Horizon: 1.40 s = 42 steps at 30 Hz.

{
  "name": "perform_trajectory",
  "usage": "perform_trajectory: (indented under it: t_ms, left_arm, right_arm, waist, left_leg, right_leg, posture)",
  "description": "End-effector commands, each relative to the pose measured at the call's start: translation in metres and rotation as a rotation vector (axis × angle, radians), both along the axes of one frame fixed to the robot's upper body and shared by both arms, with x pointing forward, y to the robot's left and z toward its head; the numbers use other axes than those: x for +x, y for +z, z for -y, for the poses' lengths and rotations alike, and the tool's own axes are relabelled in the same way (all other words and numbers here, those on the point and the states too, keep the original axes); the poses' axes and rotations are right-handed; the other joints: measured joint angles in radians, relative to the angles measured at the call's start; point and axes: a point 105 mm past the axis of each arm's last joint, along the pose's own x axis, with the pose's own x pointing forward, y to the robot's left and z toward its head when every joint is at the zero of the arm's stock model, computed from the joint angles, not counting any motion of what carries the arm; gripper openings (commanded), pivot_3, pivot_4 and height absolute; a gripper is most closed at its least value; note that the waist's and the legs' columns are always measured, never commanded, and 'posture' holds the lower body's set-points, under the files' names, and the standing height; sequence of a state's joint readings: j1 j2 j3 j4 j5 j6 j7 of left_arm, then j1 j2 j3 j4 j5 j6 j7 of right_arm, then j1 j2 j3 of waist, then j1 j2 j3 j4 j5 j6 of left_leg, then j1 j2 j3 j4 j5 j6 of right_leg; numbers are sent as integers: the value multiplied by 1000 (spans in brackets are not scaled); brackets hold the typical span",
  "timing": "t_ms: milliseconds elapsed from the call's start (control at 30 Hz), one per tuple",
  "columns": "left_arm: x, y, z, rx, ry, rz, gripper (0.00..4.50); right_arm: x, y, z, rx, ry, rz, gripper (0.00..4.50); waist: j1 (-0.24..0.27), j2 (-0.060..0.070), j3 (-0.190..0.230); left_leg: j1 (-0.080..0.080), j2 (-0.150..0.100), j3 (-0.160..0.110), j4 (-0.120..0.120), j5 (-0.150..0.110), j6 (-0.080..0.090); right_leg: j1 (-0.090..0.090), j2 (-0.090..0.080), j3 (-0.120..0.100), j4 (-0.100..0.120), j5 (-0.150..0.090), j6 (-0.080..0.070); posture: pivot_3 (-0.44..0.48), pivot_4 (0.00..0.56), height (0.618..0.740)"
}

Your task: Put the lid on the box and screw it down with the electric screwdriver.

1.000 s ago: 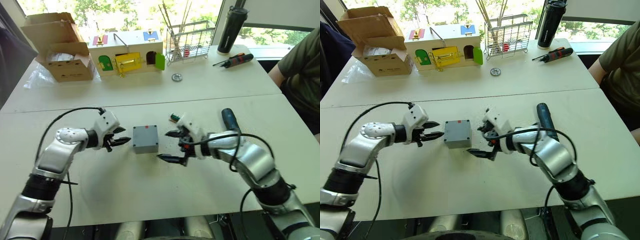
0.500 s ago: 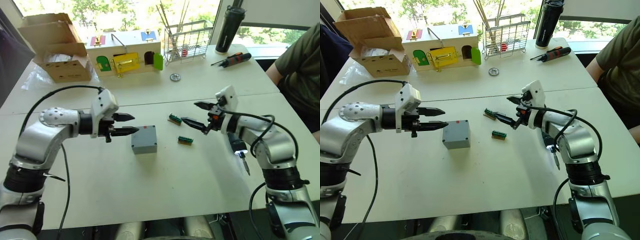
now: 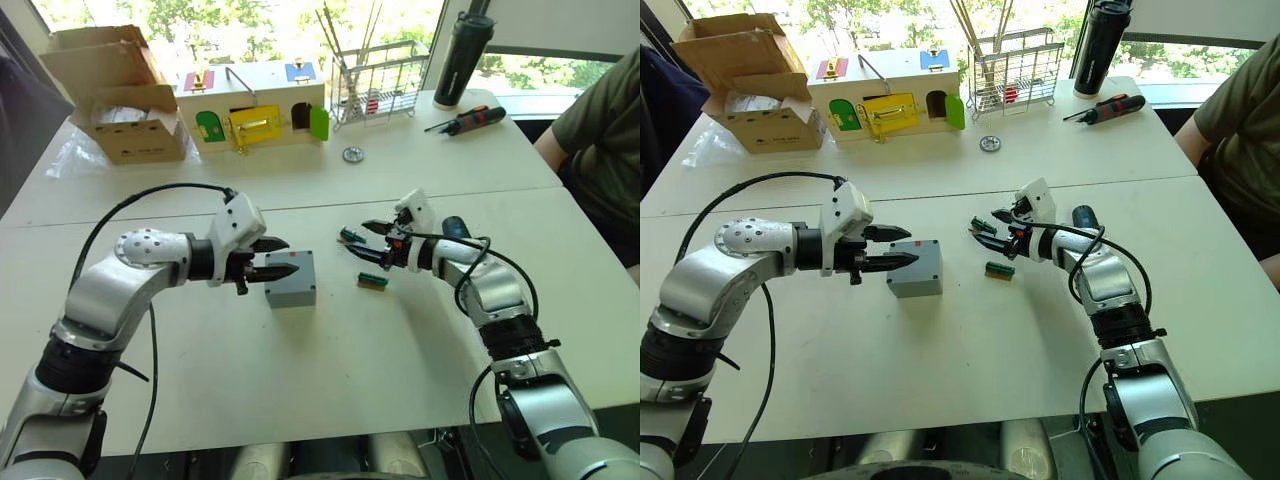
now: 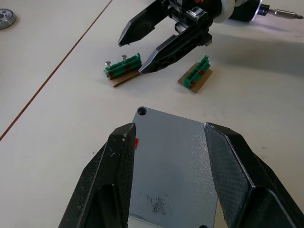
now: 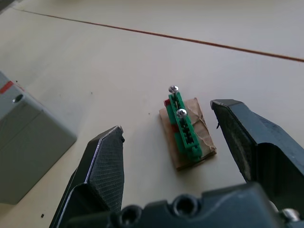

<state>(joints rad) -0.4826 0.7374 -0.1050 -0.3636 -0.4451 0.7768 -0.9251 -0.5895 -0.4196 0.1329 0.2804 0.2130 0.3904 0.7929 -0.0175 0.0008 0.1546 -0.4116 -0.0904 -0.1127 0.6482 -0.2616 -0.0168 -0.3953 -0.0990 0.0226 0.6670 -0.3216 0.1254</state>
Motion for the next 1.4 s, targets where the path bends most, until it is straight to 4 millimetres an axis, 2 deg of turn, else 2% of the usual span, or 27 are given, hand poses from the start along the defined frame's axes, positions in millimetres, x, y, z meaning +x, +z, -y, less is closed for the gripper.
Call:
perform_trajectory:
  t_ms: [33, 400, 500, 533, 667, 933, 1100, 1400]
  left_arm:
    - [-3, 8, 1, -5, -10, 44, 2296]
    - [1, 6, -3, 5, 10, 50, 2296]
    - [1, 4, -3, 6, 11, 49, 2296]
    - [1, 4, -3, 6, 10, 49, 2296]
    - [1, 3, -3, 5, 12, 50, 2296]
    - [4, 4, -5, 6, 22, 59, 2296]
    - [5, 2, -6, 7, 27, 59, 2296]
    - [8, 1, -5, 4, 27, 63, 2296]
  right_arm:
    - [6, 15, -3, 10, 7, 51, 3422]
    - [14, 18, -5, 31, -11, 60, 3422]
    - [14, 18, -5, 40, -15, 56, 2544]
    - [14, 17, -5, 37, -18, 56, 2131]
    - [15, 15, -4, 30, -23, 55, 112]
    - [16, 15, -4, 18, -25, 66, 44]
    - [14, 36, -5, 54, -23, 116, 44]
    - [8, 61, -6, 70, -21, 178, 44]
  waist:
    - [-1, 0, 0]
    - [-2, 0, 0]
    - [-2, 0, 0]
    - [-2, 0, 0]
    - [-2, 0, 0]
    - [-2, 0, 0]
    - [-2, 0, 0]
    - [-1, 0, 0]
  left_leg:
    - [0, 0, 0, 0, 0, 0]
    - [0, 0, 0, 0, 0, 0]
    - [0, 0, 0, 0, 0, 0]
    - [0, 0, 0, 0, 0, 0]
    - [0, 0, 0, 0, 0, 0]
    - [0, 0, 0, 0, 0, 0]
    - [0, 0, 0, 0, 0, 0]
    - [0, 0, 0, 0, 0, 0]
  right_leg:
    - [0, 0, 0, 0, 0, 0]
    - [0, 0, 0, 0, 0, 0]
    - [0, 0, 0, 0, 0, 0]
    - [0, 0, 0, 0, 0, 0]
    - [0, 0, 0, 0, 0, 0]
    - [0, 0, 0, 0, 0, 0]
    - [0, 0, 0, 0, 0, 0]
    - [0, 0, 0, 0, 0, 0]
  posture:
    - [0, 150, 740]
    - [0, 150, 740]
    - [0, 150, 740]
    - [0, 150, 740]
    - [0, 150, 740]
    - [0, 150, 740]
    - [0, 150, 740]
    - [0, 150, 740]
